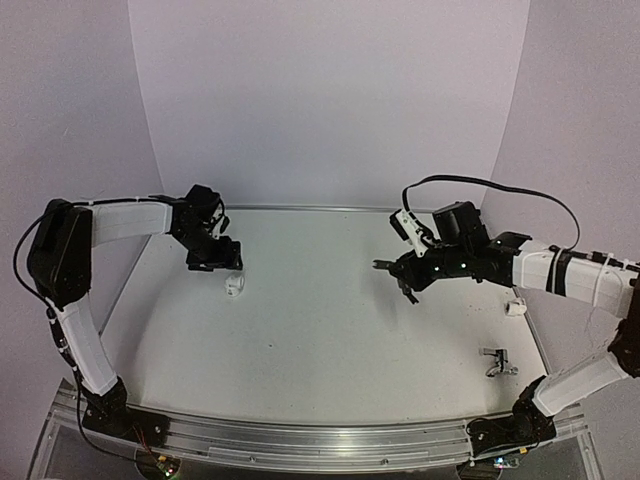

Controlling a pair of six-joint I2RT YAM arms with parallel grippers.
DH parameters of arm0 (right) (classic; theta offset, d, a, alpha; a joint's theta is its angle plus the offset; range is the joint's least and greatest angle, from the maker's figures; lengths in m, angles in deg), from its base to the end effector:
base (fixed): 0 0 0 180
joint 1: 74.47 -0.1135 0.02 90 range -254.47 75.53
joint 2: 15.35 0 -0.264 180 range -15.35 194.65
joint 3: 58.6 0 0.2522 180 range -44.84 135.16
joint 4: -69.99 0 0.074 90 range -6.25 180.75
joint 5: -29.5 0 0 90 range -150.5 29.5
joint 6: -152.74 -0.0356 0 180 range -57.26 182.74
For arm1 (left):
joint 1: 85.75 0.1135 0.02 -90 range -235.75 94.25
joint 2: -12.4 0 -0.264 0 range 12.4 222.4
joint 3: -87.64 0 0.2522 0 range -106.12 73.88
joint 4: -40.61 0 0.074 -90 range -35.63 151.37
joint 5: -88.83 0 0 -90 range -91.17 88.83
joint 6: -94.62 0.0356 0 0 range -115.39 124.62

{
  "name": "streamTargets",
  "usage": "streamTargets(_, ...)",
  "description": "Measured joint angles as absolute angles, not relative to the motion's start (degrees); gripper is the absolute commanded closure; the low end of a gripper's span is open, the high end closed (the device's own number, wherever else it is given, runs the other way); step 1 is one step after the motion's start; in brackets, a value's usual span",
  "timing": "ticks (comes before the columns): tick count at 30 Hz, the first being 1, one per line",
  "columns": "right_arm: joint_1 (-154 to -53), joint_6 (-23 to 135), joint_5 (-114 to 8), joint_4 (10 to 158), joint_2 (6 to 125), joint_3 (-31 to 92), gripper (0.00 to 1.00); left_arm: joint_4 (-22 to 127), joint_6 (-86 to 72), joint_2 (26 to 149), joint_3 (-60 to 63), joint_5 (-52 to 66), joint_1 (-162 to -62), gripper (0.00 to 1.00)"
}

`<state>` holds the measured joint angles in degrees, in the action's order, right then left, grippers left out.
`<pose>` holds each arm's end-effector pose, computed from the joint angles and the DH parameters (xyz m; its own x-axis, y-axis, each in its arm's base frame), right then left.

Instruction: Install the water faucets

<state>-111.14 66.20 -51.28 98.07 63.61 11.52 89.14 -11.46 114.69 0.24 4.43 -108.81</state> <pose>0.2420 0.1873 0.2683 -0.4392 -0.4013 -0.8038 -0.7201 0.6923 0.0478 0.3381 -0.1477 0.2088 -0.9098 0.0877 -0.4058 0.1853 0.9605 -0.2078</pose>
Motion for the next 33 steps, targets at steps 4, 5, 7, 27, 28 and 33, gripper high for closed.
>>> streamTargets(4,-111.14,66.27,-49.45,98.02,62.65,11.52,1.0,90.69,-23.48,120.84,-7.13,5.26,-108.24,0.07)
streamTargets(5,-111.14,66.27,-49.03,97.97,62.42,11.52,1.0,91.66,-26.92,120.89,-7.12,5.2,-108.19,0.06)
streamTargets(7,-111.14,66.27,-48.43,97.95,61.89,11.52,1.0,93.82,-33.18,120.78,-7.12,5.13,-108.19,0.05)
streamTargets(27,-111.14,66.05,-45.19,95.41,53.27,8.03,1.0,110.28,-28.94,133.85,-19.39,-10.03,-116.07,0.2)
streamTargets(28,-111.14,65.99,-45.0,95.34,53.27,7.98,1.0,110.43,-28.24,134.22,-20.01,-10.13,-116.0,0.24)
streamTargets(33,-111.14,65.9,-44.51,95.3,53.26,7.85,1.0,110.46,-26.19,135.67,-22.31,-10.23,-115.94,0.34)
